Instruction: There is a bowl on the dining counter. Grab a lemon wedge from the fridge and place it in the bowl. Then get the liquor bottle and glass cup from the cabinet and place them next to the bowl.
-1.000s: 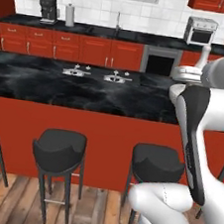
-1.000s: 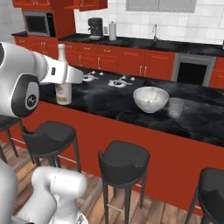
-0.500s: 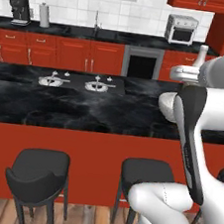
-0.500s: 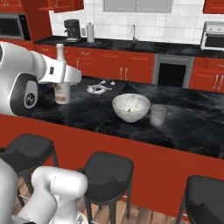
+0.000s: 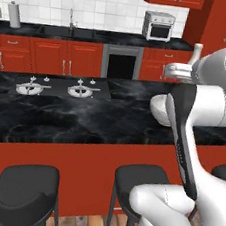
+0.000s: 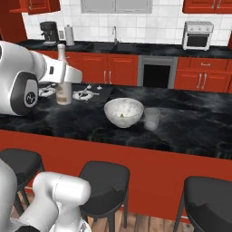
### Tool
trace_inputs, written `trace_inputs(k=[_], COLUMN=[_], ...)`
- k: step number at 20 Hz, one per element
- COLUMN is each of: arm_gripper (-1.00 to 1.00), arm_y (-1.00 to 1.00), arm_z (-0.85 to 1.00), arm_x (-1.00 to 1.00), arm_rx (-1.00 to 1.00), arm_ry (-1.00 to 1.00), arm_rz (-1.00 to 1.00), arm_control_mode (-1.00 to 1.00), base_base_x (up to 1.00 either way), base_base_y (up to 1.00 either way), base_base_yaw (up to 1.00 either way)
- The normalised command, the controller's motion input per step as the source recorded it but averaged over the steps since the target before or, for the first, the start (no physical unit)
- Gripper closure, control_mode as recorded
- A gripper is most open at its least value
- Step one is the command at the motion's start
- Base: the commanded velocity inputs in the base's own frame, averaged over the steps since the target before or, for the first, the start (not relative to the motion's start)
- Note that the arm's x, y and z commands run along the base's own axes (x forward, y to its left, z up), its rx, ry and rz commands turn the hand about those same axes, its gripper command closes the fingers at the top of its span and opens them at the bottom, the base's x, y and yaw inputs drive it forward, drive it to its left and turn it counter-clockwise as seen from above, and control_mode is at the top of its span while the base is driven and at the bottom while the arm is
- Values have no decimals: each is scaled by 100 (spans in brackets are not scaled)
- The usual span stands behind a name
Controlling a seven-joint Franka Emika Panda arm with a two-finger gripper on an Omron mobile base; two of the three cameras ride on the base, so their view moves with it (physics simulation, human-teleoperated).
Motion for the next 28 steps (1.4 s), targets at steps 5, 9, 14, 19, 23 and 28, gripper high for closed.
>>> trace_inputs(k=[5, 9, 14, 19, 23, 28], arm_gripper=[100, 100, 100, 100, 100, 100], arm_y=[49, 28, 11, 3, 0, -1], arm_z=[-1, -18, -43, -62, -60, -52], arm_x=[82, 99, 74, 56, 44, 38], arm_rx=[-1, 0, 0, 0, -4, -5], arm_ry=[0, 4, 3, 1, -1, 0], arm_rz=[0, 2, 1, 0, 0, 0], arm_control_mode=[-100, -100, -100, -100, -100, -100], base_base_x=[0, 0, 0, 0, 0, 0], base_base_y=[0, 0, 0, 0, 0, 0], base_base_yaw=[0, 0, 0, 0, 0, 0])
